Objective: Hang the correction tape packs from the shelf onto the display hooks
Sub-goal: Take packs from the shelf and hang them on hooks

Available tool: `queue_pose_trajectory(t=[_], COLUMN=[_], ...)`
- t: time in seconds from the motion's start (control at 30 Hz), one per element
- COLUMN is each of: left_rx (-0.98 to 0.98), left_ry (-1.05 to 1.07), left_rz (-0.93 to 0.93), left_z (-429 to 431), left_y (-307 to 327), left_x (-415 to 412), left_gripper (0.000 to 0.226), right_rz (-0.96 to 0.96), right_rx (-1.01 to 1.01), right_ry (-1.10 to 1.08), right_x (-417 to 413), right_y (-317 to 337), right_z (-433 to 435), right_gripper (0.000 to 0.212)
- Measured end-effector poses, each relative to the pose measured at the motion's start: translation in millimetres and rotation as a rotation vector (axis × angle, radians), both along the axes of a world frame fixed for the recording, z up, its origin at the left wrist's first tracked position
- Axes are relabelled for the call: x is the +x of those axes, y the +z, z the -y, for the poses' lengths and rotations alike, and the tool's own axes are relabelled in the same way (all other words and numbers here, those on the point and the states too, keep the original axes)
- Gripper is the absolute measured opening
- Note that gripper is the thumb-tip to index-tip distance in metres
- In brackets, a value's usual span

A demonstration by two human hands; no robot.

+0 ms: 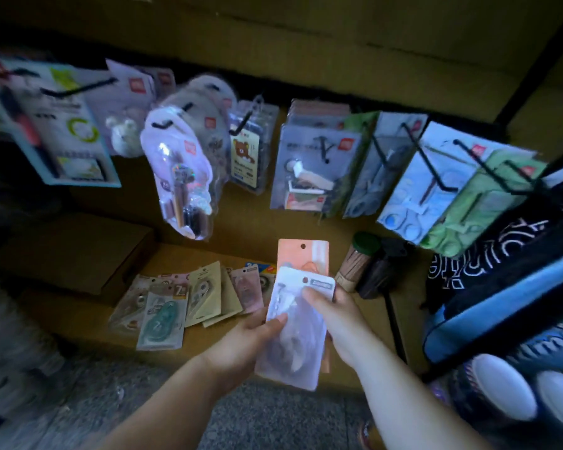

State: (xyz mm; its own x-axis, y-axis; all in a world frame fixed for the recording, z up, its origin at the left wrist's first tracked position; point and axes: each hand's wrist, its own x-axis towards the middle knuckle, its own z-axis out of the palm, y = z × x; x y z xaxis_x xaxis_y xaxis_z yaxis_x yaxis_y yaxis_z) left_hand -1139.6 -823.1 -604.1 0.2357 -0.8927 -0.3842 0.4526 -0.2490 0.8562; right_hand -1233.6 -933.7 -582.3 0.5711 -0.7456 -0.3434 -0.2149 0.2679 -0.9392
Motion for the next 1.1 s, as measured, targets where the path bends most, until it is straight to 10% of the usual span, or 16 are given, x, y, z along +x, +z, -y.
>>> queue_pose_trajectory(t=[0.53,0.8,1.1], left_rx=[-0.274,-0.434,-0.399], left_ry=[0.364,0.253,0.294], left_rz=[0.399,0.272,0.542], left_z=[-61.6,-61.6,-44.1], left_y=[140.0,199.8,234.1], left_x=[-49.4,-62.3,-69.1], left_gripper=[0.011,0.037,0.05], right_rz=[0.129,0.223,0.291], right_rx=[-0.5,-0.671,-0.631], right_ry=[0.012,-0.194,-0.377], right_x=[-56.1,-66.1,-93.7], right_y=[137.5,206.0,249.4], right_z=[-77.7,-78.1,-46.7], right_gripper=[0.011,0.015,0.017])
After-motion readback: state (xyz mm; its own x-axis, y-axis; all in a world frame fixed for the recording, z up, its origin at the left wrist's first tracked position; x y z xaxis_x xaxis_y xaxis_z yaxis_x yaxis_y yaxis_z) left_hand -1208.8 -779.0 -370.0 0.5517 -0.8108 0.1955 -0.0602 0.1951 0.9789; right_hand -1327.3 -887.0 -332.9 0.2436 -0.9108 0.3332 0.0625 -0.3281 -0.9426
